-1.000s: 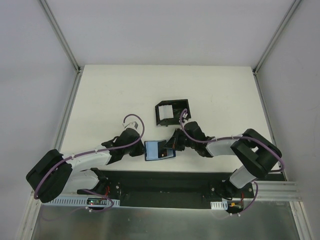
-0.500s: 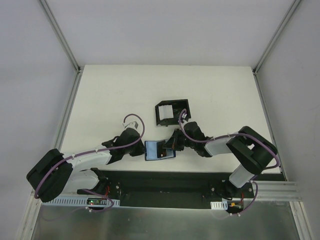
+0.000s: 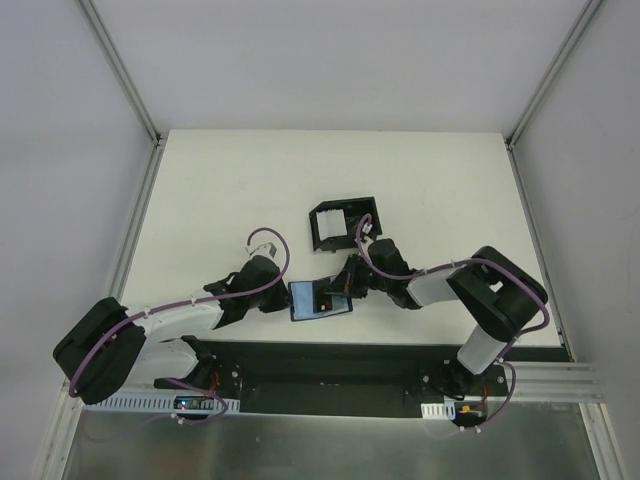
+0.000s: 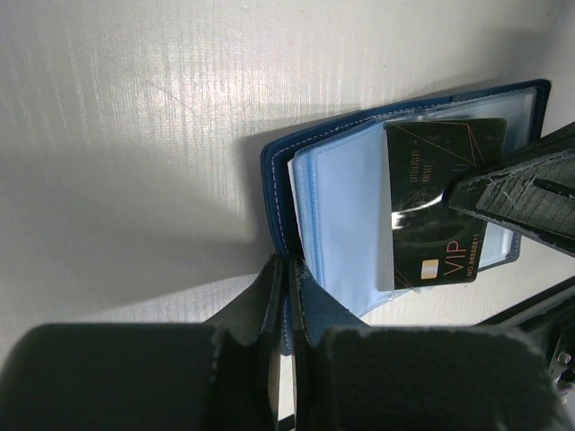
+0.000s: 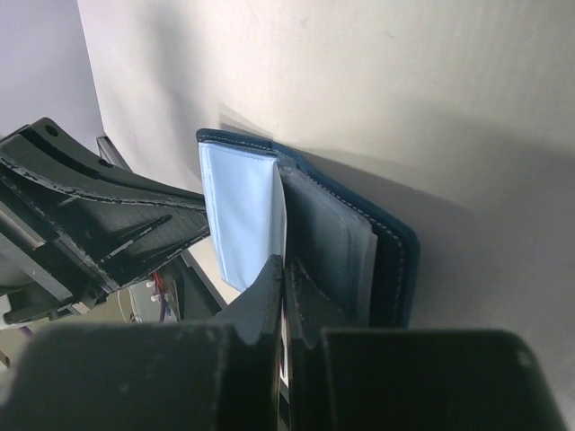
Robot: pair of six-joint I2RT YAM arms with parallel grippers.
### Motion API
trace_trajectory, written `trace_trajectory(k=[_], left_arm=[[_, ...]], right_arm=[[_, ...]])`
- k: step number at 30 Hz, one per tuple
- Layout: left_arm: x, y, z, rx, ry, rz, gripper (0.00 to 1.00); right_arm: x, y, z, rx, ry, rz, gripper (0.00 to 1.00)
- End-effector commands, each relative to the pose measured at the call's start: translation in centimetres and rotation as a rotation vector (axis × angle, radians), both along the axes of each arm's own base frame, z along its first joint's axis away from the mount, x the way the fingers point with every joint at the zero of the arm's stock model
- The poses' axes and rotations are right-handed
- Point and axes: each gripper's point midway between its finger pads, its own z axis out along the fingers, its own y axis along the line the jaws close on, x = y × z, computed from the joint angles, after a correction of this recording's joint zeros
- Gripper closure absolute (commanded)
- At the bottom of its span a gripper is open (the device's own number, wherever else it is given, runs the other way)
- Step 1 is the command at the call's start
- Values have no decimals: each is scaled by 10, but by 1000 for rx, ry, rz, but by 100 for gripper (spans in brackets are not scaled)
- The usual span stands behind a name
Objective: Put the credit cards into the card holder
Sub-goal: Insert the credit card into the card holder.
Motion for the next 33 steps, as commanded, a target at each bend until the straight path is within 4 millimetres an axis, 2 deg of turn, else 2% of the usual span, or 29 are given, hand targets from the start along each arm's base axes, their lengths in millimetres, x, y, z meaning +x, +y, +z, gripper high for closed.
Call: trace_trajectory(k=[1,13,22,33], left_arm=[[-7,22,-20,104,39,29,100],[-7,24,-21,108,39,37,100],[3,30,-19,126,18,37,100],[4,27,-17,115,22,25,100]], right_arm=[[-8,15,-1,3,-8,61,100],[-11,6,0,-7,-9,15,100],[-10,2,2,-17,-8,19,100],[-6,14,4,-5,6,8,97]])
